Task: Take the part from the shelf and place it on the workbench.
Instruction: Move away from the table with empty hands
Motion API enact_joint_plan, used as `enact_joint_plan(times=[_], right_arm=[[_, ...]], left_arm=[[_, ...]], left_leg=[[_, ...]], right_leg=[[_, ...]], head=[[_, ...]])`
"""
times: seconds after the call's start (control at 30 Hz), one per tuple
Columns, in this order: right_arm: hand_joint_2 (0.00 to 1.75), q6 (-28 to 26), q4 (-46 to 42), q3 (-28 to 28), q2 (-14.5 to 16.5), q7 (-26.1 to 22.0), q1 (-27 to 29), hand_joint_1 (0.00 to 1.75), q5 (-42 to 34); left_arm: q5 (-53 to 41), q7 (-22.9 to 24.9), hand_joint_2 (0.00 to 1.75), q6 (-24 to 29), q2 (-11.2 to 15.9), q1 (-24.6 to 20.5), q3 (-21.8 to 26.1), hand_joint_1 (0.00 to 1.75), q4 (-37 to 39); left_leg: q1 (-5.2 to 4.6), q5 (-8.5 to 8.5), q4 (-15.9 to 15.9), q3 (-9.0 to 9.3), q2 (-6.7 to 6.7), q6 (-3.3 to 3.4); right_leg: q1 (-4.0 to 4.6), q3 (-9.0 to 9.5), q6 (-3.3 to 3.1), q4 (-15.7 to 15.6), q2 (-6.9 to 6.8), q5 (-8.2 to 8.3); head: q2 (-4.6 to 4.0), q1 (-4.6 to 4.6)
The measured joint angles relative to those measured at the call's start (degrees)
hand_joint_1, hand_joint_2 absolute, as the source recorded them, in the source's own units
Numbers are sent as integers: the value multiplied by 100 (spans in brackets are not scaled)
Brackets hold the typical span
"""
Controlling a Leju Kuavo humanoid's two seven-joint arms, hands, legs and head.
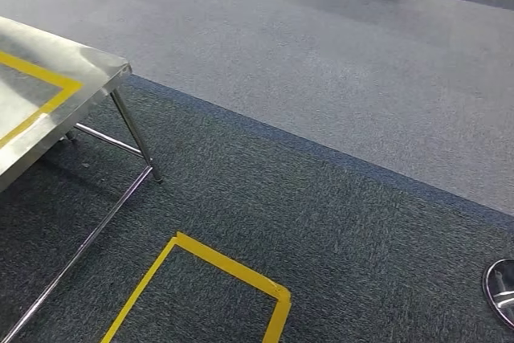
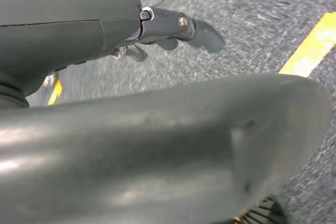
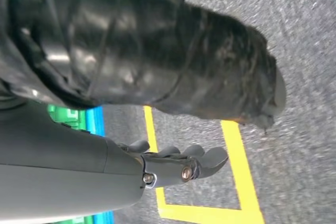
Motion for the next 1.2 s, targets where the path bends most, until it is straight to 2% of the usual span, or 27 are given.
enact_joint_plan(times=[0.07,0.1,0.13,0.17,0.2,0.23,0.27,0.33,0.37,0.4,0.43,0.5,0.57,0.63,0.67,0.7,0.73,0.77,0.8,0.87,0.93,1.0,1.03,1.1,1.13,1.17,1.2], right_arm=[[0,-6,1,76,-3,4,-10,0,44],[0,-13,1,112,-4,22,-28,0,80],[0,-19,0,153,-4,47,-50,0,130],[0,-24,-1,200,-5,70,-72,0,192],[0,-22,-1,255,-11,82,-86,0,269],[0,-18,-1,321,-20,87,-93,0,337],[0,-12,-2,388,-31,96,-96,0,389],[0,4,-3,505,-47,113,-109,0,427],[0,9,-4,552,-49,119,-122,0,428],[0,12,-4,591,-50,112,-134,0,428],[0,11,-4,626,-50,99,-138,0,427],[0,-2,-3,666,-50,42,-124,0,408],[0,-20,-3,674,-49,-22,-113,0,380],[0,-33,-3,675,-50,-50,-120,0,350],[0,-33,-3,672,-50,-50,-124,0,306],[0,-26,-3,660,-50,-40,-121,0,228],[0,-12,-3,631,-50,-23,-115,0,115],[0,21,-3,577,-50,-6,-101,0,-38],[0,73,-3,502,-50,9,-81,0,-205],[0,297,2,270,-50,-16,-41,0,-726],[0,627,7,-127,-50,-118,-19,0,-1469],[0,803,9,-557,-49,-174,29,0,-1845],[0,771,10,-684,-48,-142,63,0,-1759],[0,569,10,-733,-48,-50,98,0,-1323],[0,463,10,-696,-47,-42,96,0,-1075],[0,398,10,-648,-46,-62,87,0,-886],[0,367,10,-598,-46,-86,78,0,-742]], left_arm=[[-24,32,0,34,-8,-2,14,0,0],[-31,51,0,43,-7,5,24,0,0],[-31,76,0,47,-5,17,33,0,0],[-31,107,0,45,-2,28,42,0,0],[-29,135,0,35,0,31,48,0,0],[-26,163,0,16,1,24,51,0,0],[-24,192,0,-6,-3,13,55,0,0],[-16,254,0,-54,-13,-4,62,0,0],[5,280,0,-104,-18,-4,71,0,0],[38,297,0,-190,-21,-6,87,0,0],[81,303,0,-306,-27,-11,111,0,0],[132,306,0,-566,-50,-35,162,0,0],[115,332,0,-695,-85,-49,185,0,0],[82,366,0,-711,-125,-33,185,0,2],[60,375,0,-705,-139,-16,185,0,3],[27,374,0,-686,-146,1,185,0,4],[-29,365,0,-654,-146,13,185,0,4],[-119,339,0,-613,-146,16,178,0,4],[-232,299,0,-576,-143,12,162,0,4],[-499,204,0,-538,-129,7,85,0,4],[-691,129,0,-535,-104,5,-13,0,4],[-805,65,0,-505,-84,-11,-98,0,4],[-847,30,0,-481,-75,-25,-140,0,4],[-878,-3,0,-444,-60,-41,-206,0,4],[-862,14,0,-441,-47,-44,-225,0,4],[-840,50,0,-445,-37,-41,-230,0,4],[-823,94,0,-449,-28,-37,-231,0,4]], left_leg=[[6,32,-64,21,150,82],[-5,35,-73,24,234,110],[-19,31,-75,21,321,128],[-32,28,-73,18,418,137],[-40,25,-72,17,509,138],[-45,20,-70,20,591,134],[-46,14,-69,28,662,126],[-56,-10,-66,58,784,89],[-67,-22,-60,71,837,60],[-79,-32,-54,81,893,31],[-87,-35,-53,88,947,1],[-69,-59,-51,121,1007,-68],[-48,-245,162,69,772,-125],[-38,-631,831,-203,454,-137],[-37,-800,1217,-371,391,-133],[-37,-878,1485,-490,368,-128],[-38,-839,1559,-528,357,-119],[-38,-675,1389,-459,337,-107],[-34,-443,1047,-316,280,-94],[-10,-124,338,-20,-2,-72],[-4,-99,71,77,-176,-61],[-18,-96,26,82,-65,-23],[-16,-81,-6,97,8,9],[-8,-55,-65,124,170,72],[-16,-55,-76,129,259,93],[-29,-62,-77,128,356,108],[-41,-69,-76,130,454,116]], right_leg=[[16,-166,45,275,-285,-174],[22,-314,56,584,-484,-342],[21,-503,71,965,-615,-527],[12,-677,87,1327,-680,-670],[4,-773,100,1545,-713,-721],[-3,-756,108,1550,-742,-663],[-7,-618,107,1324,-784,-513],[15,-154,80,509,-1035,-186],[32,25,51,197,-1142,-96],[51,123,22,19,-1213,-64],[72,125,-10,-24,-1209,-77],[67,114,-84,-54,-1068,-46],[42,154,-168,-101,-948,-9],[36,172,-223,-115,-812,9],[45,167,-237,-114,-724,10],[54,167,-244,-111,-633,9],[61,169,-247,-103,-540,10],[62,174,-242,-90,-446,8],[60,180,-232,-73,-363,2],[57,151,-189,-20,-214,-17],[44,74,-119,18,-84,-8],[21,6,-40,8,49,22],[20,-27,-12,33,19,2],[39,-233,29,398,-281,-209],[42,-408,43,766,-498,-391],[41,-617,57,1186,-640,-566],[37,-781,67,1515,-711,-672]], head=[[0,44],[0,70],[0,93],[0,102],[0,102],[0,103],[0,107],[0,128],[0,133],[0,135],[0,130],[0,121],[0,96],[0,54],[0,43],[0,38],[0,37],[0,34],[0,32],[0,30],[0,27],[0,25],[0,32],[0,85],[0,117],[0,143],[0,154]])
